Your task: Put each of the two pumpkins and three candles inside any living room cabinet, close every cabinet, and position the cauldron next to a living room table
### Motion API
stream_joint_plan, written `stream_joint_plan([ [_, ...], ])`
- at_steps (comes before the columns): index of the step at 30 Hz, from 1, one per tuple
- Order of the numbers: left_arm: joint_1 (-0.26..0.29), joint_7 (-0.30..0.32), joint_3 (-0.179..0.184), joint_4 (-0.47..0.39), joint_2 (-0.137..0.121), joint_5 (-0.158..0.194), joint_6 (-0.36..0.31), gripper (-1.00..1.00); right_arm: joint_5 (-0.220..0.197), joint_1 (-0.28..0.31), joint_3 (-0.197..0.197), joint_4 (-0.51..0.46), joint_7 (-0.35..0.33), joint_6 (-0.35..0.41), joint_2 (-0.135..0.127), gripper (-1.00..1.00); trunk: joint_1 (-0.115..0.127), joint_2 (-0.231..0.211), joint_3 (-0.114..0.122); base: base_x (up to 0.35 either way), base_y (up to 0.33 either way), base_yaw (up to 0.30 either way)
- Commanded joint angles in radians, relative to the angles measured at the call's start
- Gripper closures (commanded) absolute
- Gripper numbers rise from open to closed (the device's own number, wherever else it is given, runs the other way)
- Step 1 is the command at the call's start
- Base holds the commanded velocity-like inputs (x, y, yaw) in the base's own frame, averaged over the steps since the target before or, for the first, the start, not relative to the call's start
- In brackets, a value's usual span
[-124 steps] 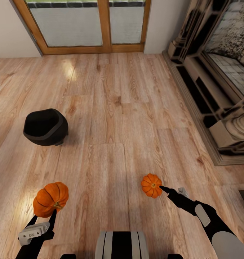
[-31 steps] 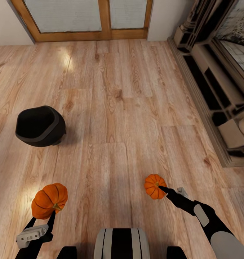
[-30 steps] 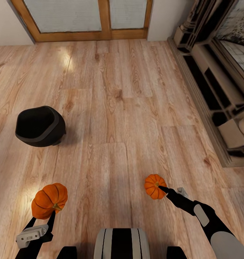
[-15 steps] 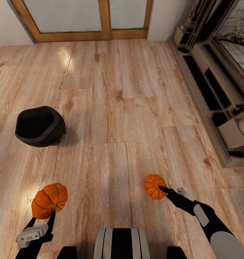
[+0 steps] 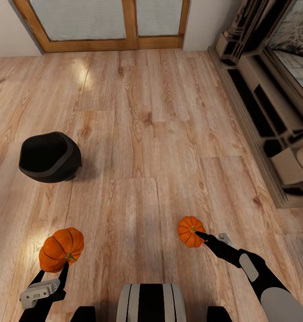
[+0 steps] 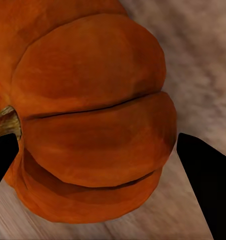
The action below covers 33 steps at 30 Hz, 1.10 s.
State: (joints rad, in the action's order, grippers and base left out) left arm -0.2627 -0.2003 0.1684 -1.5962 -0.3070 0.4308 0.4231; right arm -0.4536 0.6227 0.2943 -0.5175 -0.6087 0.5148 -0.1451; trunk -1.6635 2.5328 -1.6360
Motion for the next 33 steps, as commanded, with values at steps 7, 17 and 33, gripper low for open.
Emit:
stream_joint_plan([
  [7, 0.000, -0.008, 0.003, -0.001, -0.001, 0.002, 0.005, 1.00, 0.002, 0.000, 0.004, 0.001, -0.002, 0.005, 0.001, 1.00, 0.000, 0.000, 0.000, 0.000, 0.000, 0.000],
  [17, 0.000, -0.008, 0.007, -0.001, -0.001, 0.002, 0.009, 1.00, 0.001, 0.000, 0.003, 0.001, -0.002, 0.005, 0.001, 1.00, 0.000, 0.000, 0.000, 0.000, 0.000, 0.000],
  [33, 0.000, -0.009, 0.003, -0.001, 0.000, 0.002, 0.008, 1.00, 0.001, 0.000, 0.004, 0.000, -0.007, 0.003, 0.002, 1.00, 0.004, -0.002, 0.034, 0.000, 0.000, 0.000],
])
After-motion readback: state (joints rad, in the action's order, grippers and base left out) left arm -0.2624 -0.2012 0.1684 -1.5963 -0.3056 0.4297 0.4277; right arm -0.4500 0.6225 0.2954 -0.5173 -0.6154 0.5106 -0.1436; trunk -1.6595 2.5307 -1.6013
